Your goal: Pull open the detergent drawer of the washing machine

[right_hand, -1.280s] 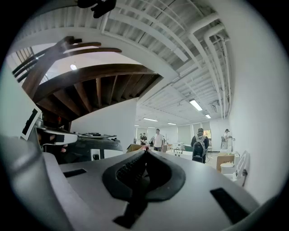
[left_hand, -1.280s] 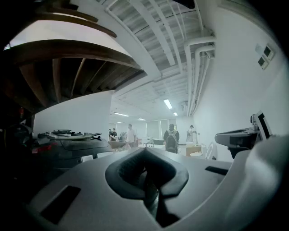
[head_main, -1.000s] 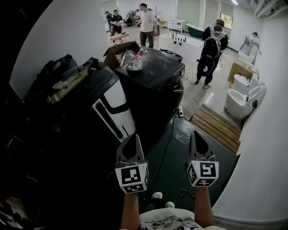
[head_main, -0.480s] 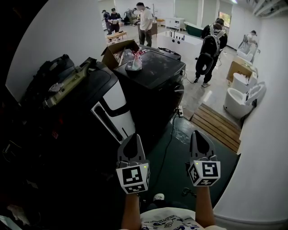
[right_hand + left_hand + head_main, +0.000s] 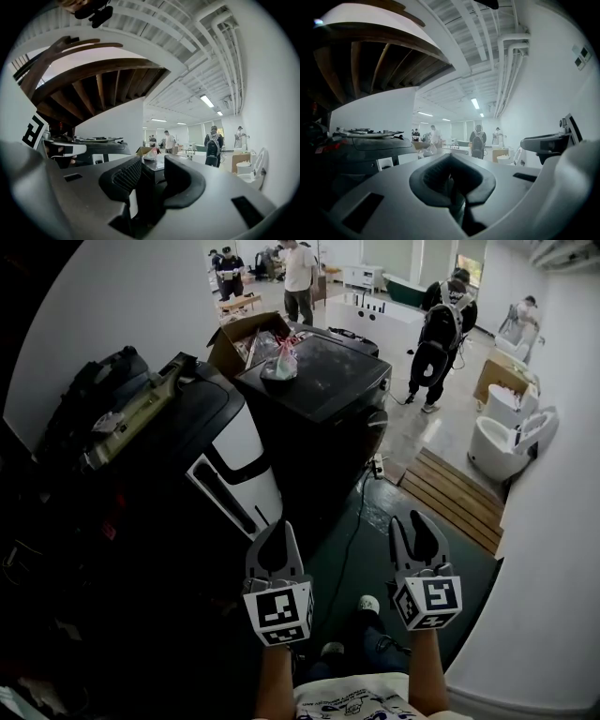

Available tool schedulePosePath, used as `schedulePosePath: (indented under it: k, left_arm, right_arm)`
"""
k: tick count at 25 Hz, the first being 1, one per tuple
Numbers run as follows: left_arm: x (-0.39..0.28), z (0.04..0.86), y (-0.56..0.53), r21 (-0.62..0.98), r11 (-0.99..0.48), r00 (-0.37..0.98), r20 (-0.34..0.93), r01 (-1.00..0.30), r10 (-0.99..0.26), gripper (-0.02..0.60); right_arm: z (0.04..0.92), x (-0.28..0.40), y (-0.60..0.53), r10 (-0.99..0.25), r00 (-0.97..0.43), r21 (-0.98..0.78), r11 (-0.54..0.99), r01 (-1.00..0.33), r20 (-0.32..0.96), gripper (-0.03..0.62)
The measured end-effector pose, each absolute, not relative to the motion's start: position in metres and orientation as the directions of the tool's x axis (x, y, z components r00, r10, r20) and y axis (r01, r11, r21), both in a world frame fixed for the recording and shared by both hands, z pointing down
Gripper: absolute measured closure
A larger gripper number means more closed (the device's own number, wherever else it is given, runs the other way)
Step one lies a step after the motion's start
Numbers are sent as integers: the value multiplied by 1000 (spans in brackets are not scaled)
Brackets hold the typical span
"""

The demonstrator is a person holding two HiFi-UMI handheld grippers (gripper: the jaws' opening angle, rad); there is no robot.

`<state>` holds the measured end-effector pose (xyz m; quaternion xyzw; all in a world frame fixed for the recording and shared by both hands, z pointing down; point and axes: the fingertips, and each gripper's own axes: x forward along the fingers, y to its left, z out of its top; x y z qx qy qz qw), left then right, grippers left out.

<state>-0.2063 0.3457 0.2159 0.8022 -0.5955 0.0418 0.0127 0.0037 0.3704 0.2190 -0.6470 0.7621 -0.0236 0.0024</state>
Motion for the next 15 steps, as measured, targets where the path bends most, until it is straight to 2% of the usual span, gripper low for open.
schedulePosePath:
  k: [5,15]
  left_arm:
    - [-200,224,313,-21,-273,270,92,-962,-959,568]
    - [-160,222,209,-34,-208,205,80,-977,-975,568]
  right_arm:
    - [224,10,337,-982,-187,-35,186,-982,31,407]
    - [221,53,220,-967,-255,-30,255,-966,5,381]
